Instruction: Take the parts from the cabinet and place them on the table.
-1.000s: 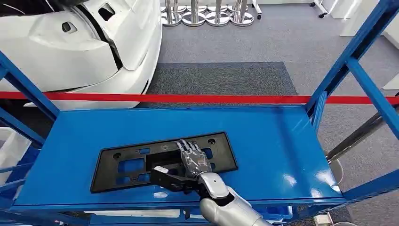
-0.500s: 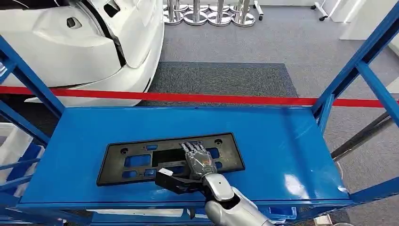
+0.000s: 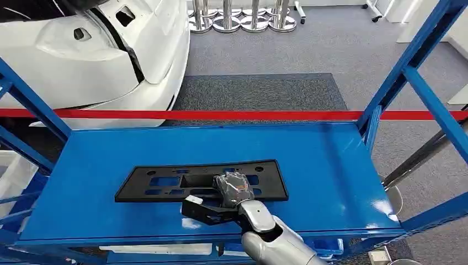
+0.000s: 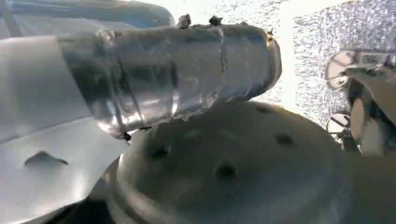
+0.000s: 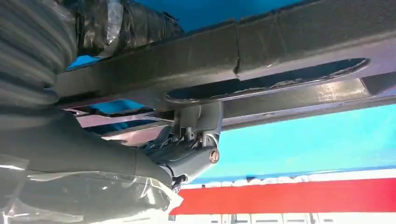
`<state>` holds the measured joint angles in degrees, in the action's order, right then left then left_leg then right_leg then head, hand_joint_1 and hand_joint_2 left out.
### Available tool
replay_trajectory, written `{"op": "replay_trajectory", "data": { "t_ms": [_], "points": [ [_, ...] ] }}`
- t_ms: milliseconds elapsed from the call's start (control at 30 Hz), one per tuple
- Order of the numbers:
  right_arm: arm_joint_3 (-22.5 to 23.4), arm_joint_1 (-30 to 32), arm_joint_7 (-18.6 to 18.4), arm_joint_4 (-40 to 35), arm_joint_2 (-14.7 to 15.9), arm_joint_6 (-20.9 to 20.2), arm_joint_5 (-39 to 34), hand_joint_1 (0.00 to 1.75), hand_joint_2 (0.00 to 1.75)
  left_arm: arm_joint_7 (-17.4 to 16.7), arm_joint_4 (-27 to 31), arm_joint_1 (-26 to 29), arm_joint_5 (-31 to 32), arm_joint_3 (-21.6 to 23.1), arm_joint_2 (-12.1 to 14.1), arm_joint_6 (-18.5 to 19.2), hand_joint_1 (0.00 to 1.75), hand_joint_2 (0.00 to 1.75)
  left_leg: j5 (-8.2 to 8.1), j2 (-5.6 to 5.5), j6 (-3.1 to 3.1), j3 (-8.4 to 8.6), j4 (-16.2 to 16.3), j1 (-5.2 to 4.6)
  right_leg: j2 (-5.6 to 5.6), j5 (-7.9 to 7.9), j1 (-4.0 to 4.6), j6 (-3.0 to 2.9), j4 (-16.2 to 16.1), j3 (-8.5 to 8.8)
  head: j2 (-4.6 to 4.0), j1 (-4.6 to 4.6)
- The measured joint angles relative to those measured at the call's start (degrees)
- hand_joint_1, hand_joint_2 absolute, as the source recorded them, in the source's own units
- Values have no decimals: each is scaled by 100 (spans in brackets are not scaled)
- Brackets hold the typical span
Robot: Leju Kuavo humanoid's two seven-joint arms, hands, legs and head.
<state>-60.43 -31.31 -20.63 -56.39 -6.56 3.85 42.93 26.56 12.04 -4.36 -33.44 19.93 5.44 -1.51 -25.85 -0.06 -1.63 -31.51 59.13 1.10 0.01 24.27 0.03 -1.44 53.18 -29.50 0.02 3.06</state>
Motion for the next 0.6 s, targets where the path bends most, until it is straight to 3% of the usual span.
{"op": "replay_trajectory", "data": {
  "t_ms": [33, 67, 167, 200, 233, 267, 300, 333, 367, 400, 433, 500, 533, 600],
  "points": [
    [2, -10, 0, -2, 0, 0, -22, 175, 175, -9, 0, -1, -7, 0, 0, -4, 0, 0, 72, -1, 1, 222, -401, 14, 12, 17, 12, 28, 36, -5, 0, 0],
    [13, -22, 0, -2, 9, 0, -33, 175, 175, -18, 0, -16, -11, 0, 0, -4, 0, 0, 9, -14, 56, 246, -480, 4, 43, 62, 50, 75, 85, -25, 0, -2],
    [35, -29, 0, -2, 39, 0, -48, 175, 175, -18, 0, -2, -15, 0, -9, -4, 0, 0, 26, -6, 167, 231, -476, -22, 53, 34, 36, 165, 40, -13, 0, -28],
    [44, -32, 0, -4, 46, 0, -48, 175, 175, -18, 0, -5, -15, 0, -22, -4, 0, 0, 61, 8, 216, 236, -501, 15, 53, 65, 36, 199, 68, -20, 0, -24],
    [50, -40, 0, -4, 50, 0, -64, 175, 175, -18, 0, -10, -15, 0, -33, -4, 0, 0, 81, 15, 244, 225, -502, 20, 39, 215, 32, 244, 231, -77, 0, -42],
    [50, -42, 0, -7, 55, -4, -83, 175, 175, -18, 0, -11, -15, 0, -37, -11, 0, 0, 87, 23, 260, 210, -502, 21, 27, 390, 23, 272, 495, -196, 0, -57],
    [50, -39, 0, -11, 68, -13, -120, 175, 175, -18, 0, -10, -22, 0, -41, -15, 0, 0, 99, 38, 280, 178, -502, 16, 24, 721, 5, 305, 1148, -502, 0, -57],
    [50, -37, 9, -13, 79, -13, -155, 175, 175, -18, 0, -2, -33, 0, -46, -15, 0, 0, 104, 44, 287, 154, -501, 12, 23, 933, 4, 322, 1672, -757, 0, -57],
    [52, -36, 26, -20, 87, -13, -199, 175, 175, -15, 0, 8, -35, 0, -50, -17, 0, 0, 109, 50, 290, 141, -501, 9, 22, 1029, 4, 325, 2012, -922, 0, -57],
    [52, -36, 26, -24, 94, -13, -232, 175, 175, -7, 0, 17, -37, 0, -52, -17, 0, 0, 110, 51, 289, 139, -501, 8, 21, 1005, 4, 319, 2091, -962, 0, -57],
    [52, -37, 40, -33, 105, -13, -251, 175, 175, 0, 0, 21, -42, 0, -52, -17, 0, 0, 111, 46, 287, 148, -501, 3, 21, 830, 5, 293, 1877, -850, 0, -57],
    [63, -47, 42, -52, 111, -13, -267, 175, 175, 2, 0, 18, -42, 0, -57, -15, 0, 0, 113, 29, 284, 171, -501, -9, 21, 387, 8, 223, 995, -413, 0, -57],
    [72, -53, 42, -66, 111, -13, -273, 175, 175, 2, 0, 16, -41, 0, -63, -15, 0, 0, 117, 20, 275, 182, -501, -14, 20, 118, 24, 147, 276, -47, 0, -57],
    [79, -56, 66, -94, 109, -39, -280, 175, 175, 2, 0, 5, -42, 0, -90, -17, 0, 0, 108, 1, 196, 176, -503, -18, 1, 105, 62, 103, 16, 6, 0, -39]
  ]
}}
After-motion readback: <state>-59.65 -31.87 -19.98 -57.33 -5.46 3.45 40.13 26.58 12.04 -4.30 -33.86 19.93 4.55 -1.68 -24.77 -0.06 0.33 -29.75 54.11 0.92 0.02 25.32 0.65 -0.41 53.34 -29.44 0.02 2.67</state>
